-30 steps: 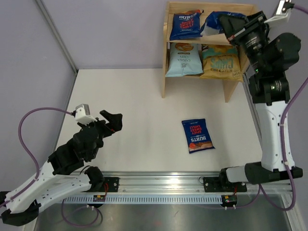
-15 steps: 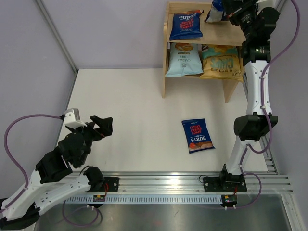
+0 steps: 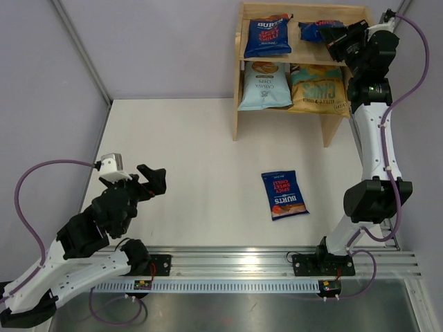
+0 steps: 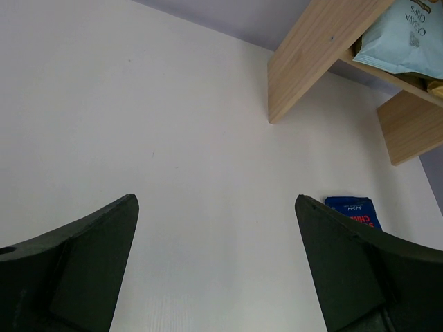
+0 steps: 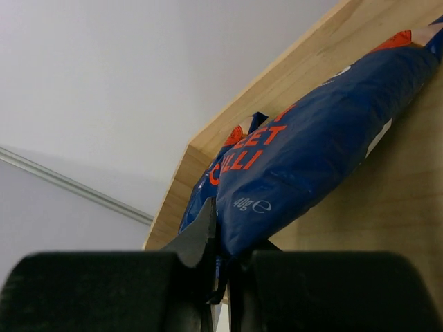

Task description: Place and organize the chips bags onto the shelf

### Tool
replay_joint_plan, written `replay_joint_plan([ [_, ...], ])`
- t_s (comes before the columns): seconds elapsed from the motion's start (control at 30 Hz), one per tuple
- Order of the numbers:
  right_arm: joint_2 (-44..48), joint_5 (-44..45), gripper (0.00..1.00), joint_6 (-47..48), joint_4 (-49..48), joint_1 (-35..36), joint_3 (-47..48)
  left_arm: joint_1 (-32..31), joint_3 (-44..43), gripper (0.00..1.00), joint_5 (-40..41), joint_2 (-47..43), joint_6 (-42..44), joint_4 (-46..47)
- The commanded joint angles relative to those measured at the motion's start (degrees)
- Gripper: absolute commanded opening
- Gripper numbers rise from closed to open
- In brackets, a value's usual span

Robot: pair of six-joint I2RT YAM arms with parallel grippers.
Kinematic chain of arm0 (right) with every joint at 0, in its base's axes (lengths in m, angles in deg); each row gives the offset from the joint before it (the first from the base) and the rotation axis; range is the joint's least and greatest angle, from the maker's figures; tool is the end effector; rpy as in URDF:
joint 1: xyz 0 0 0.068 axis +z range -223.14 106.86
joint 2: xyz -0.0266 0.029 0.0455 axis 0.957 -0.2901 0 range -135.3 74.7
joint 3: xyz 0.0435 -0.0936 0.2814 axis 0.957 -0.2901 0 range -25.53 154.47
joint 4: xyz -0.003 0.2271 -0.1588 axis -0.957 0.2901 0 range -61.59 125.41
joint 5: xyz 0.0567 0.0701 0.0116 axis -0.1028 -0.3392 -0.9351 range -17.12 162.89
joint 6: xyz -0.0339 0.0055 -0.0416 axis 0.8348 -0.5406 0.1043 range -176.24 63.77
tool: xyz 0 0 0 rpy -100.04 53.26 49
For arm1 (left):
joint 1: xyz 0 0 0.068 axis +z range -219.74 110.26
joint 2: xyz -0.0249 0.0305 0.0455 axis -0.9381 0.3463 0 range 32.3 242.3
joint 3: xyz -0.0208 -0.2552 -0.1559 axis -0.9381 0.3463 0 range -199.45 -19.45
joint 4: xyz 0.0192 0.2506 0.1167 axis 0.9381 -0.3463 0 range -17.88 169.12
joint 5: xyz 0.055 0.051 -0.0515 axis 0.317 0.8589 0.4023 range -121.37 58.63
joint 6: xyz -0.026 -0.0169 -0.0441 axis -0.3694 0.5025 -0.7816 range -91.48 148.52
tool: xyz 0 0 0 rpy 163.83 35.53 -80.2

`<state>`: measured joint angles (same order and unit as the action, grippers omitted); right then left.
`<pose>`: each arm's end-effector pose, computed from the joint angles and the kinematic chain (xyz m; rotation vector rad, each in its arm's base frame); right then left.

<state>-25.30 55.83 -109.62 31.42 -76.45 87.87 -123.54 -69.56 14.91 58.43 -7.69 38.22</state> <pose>0.4176 -0.0138 0.5392 0.4556 1.3896 0.9265 0.0603 -0.0390 0.3745 -0.2730 1.7680 -0.3783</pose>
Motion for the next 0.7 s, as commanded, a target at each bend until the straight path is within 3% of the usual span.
replay_joint_plan([
  [0.0, 1.57, 2.56, 0.0, 0.47, 6.73, 0.06, 1.72, 0.1, -1.13, 0.99, -1.28, 1.29, 0.7, 2.15],
  [0.1, 0.52, 0.89, 0.0, 1.79, 12.63, 0.06, 4.28, 0.1, -1.57, 0.99, -1.98, 1.47, 0.17, 1.18],
  [0.33, 1.66, -3.76, 0.0, 1.09, 11.94, 0.06, -0.99, 0.1, -2.54, 0.99, -1.98, 1.47, 0.08, 0.3],
  [0.67, -3.44, -9.58, 0.0, 0.12, 15.8, 0.85, 4.98, 0.1, -2.63, 0.99, -2.25, 1.82, -0.27, 0.91],
])
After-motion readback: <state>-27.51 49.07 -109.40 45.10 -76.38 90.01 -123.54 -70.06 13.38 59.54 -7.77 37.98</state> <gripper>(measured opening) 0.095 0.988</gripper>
